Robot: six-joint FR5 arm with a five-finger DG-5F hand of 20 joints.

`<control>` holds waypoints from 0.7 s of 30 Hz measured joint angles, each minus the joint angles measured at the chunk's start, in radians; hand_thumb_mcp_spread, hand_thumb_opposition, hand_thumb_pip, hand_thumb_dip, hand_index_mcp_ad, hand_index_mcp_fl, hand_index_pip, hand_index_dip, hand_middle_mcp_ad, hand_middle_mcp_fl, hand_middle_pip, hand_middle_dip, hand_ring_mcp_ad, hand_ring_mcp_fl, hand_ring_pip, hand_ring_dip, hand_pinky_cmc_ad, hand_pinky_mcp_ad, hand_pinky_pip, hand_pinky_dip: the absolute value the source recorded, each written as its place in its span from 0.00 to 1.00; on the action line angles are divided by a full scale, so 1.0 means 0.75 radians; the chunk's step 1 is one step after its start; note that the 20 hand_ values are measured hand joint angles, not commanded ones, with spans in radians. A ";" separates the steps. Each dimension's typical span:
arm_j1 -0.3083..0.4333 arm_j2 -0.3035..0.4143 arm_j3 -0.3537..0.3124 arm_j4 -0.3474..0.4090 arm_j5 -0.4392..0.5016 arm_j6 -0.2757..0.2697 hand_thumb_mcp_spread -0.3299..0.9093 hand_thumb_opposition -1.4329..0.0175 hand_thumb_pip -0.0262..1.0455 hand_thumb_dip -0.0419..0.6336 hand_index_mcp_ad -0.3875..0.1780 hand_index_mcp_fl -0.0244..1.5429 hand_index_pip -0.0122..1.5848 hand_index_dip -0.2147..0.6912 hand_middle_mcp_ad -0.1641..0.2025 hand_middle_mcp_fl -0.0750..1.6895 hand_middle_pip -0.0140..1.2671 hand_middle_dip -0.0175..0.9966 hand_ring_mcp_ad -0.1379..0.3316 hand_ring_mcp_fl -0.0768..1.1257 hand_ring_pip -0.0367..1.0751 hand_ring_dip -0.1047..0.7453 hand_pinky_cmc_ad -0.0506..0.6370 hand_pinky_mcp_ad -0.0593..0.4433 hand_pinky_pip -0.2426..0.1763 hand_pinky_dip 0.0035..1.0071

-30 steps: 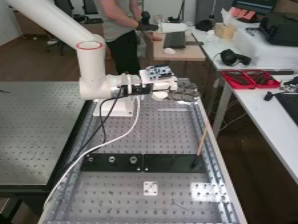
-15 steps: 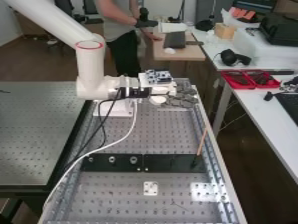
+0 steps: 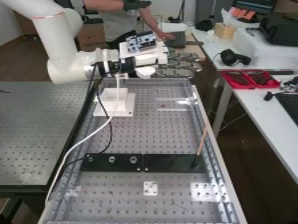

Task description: Grab the pcb board and place it in the clear container

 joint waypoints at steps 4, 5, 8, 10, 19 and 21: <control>-0.053 0.107 -0.043 -0.041 0.058 -0.038 0.73 0.42 0.37 0.44 0.35 0.14 0.79 0.48 0.50 0.04 0.12 0.17 0.65 0.08 0.12 0.22 0.59 0.40 0.47 0.19; -0.066 0.132 -0.050 -0.056 0.076 -0.052 0.73 0.42 0.37 0.44 0.35 0.14 0.78 0.48 0.49 0.04 0.12 0.17 0.65 0.08 0.12 0.22 0.59 0.40 0.47 0.19; -0.107 0.195 -0.067 -0.119 0.131 -0.099 0.73 0.42 0.36 0.44 0.35 0.14 0.78 0.48 0.50 0.04 0.12 0.17 0.66 0.08 0.12 0.22 0.59 0.40 0.47 0.19; -0.131 0.223 -0.068 -0.175 0.156 -0.121 0.73 0.43 0.36 0.43 0.35 0.14 0.77 0.49 0.50 0.04 0.12 0.17 0.65 0.08 0.12 0.22 0.59 0.41 0.47 0.19; -0.220 0.284 0.012 -0.389 0.181 -0.170 0.72 0.43 0.36 0.42 0.38 0.14 0.67 0.51 0.50 0.04 0.12 0.17 0.65 0.06 0.12 0.22 0.59 0.40 0.47 0.19; -0.229 0.296 0.018 -0.400 0.177 -0.181 0.71 0.45 0.35 0.41 0.39 0.14 0.64 0.51 0.50 0.04 0.12 0.17 0.65 0.06 0.12 0.22 0.58 0.40 0.47 0.19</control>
